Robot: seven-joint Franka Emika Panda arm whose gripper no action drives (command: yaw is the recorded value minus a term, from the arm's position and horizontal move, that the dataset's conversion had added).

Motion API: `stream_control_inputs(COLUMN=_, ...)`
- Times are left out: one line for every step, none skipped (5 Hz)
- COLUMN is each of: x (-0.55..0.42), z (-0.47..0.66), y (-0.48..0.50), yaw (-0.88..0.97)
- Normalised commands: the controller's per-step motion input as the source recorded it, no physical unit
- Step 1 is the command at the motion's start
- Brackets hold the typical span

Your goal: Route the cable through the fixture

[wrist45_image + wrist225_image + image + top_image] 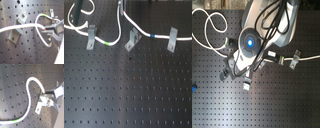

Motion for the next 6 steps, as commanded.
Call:
stream_control_inputs(x=0.179, z=0.07, y=-0.036, yaw=0.76)
stream_control_inputs(x=0.213, z=0.07, y=-0.062, yaw=0.73)
stream_control_inputs(x=0.223, z=0.06, y=-0.085, yaw=0.72)
stream_control_inputs(x=0.049, z=0.00, y=-0.202, yaw=0.07)
stream_control_inputs(x=-0.055, z=0.00, y=-0.213, yaw=-0.20)
stream_control_inputs(x=-0.082, z=0.01, y=-0.079, yaw=-0.12)
